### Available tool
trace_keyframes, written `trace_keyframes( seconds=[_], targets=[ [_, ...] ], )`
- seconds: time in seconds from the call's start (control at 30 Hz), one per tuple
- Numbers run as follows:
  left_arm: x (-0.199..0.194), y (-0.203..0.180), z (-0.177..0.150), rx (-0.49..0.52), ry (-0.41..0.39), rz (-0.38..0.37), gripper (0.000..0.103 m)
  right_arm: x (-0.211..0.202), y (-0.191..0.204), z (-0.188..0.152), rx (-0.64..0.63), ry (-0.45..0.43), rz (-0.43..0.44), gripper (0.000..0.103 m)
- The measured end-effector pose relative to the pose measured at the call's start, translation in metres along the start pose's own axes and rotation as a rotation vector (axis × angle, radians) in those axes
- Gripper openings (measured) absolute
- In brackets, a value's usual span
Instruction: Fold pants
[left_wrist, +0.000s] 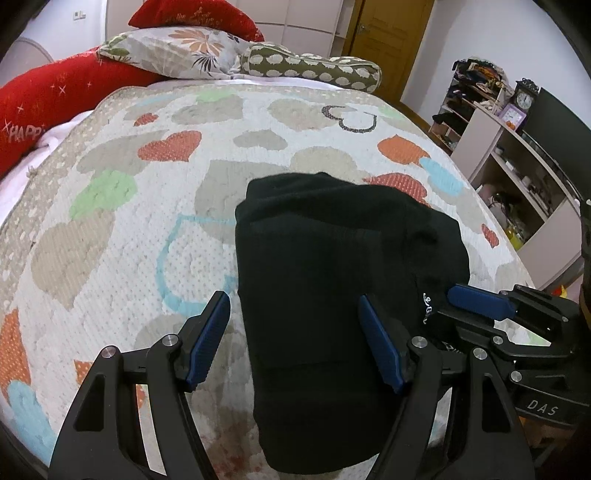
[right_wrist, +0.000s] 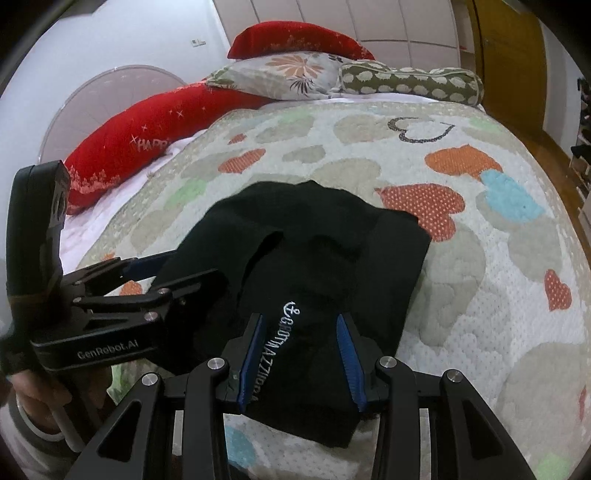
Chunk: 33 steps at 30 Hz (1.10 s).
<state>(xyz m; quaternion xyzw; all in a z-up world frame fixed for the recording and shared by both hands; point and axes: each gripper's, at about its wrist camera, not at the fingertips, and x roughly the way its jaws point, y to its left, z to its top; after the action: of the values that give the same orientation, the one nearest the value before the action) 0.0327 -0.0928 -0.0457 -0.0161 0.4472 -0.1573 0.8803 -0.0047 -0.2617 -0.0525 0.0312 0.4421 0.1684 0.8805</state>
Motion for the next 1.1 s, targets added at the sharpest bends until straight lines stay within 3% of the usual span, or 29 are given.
trace_keyframes(
  seconds=[0.3,0.53,0.73,0.8,0.9,1.07,1.1],
  targets=[
    [-0.002,-0.001,-0.011,-0.012,0.004,-0.024,0.073,-0.006,-0.002,-0.013,-0.006,0.006,-0.015,0.039],
    [-0.015,0.0,-0.012,-0.01,-0.01,-0.033,0.073,-0.025,-0.018,-0.006,0.065,-0.045,-0.016,0.041],
    [-0.009,-0.004,-0.016,-0.001,0.005,-0.056,0.073,-0.006,-0.021,-0.01,0.055,0.007,-0.066,0.044],
    [-0.001,-0.006,-0.021,0.008,0.028,-0.062,0.079,-0.002,-0.025,-0.014,0.077,0.005,-0.049,0.046],
    [0.0,-0.004,-0.024,-0.014,0.036,-0.09,0.079,-0.004,-0.031,-0.015,0.097,0.0,-0.021,0.047],
    [-0.018,0.01,-0.012,-0.045,-0.016,-0.113,0.079,-0.016,-0.048,-0.008,0.165,-0.054,0.027,0.056],
    [-0.018,0.014,-0.01,-0.057,-0.018,-0.126,0.079,-0.016,-0.052,-0.007,0.175,-0.063,0.039,0.066]
  ],
)
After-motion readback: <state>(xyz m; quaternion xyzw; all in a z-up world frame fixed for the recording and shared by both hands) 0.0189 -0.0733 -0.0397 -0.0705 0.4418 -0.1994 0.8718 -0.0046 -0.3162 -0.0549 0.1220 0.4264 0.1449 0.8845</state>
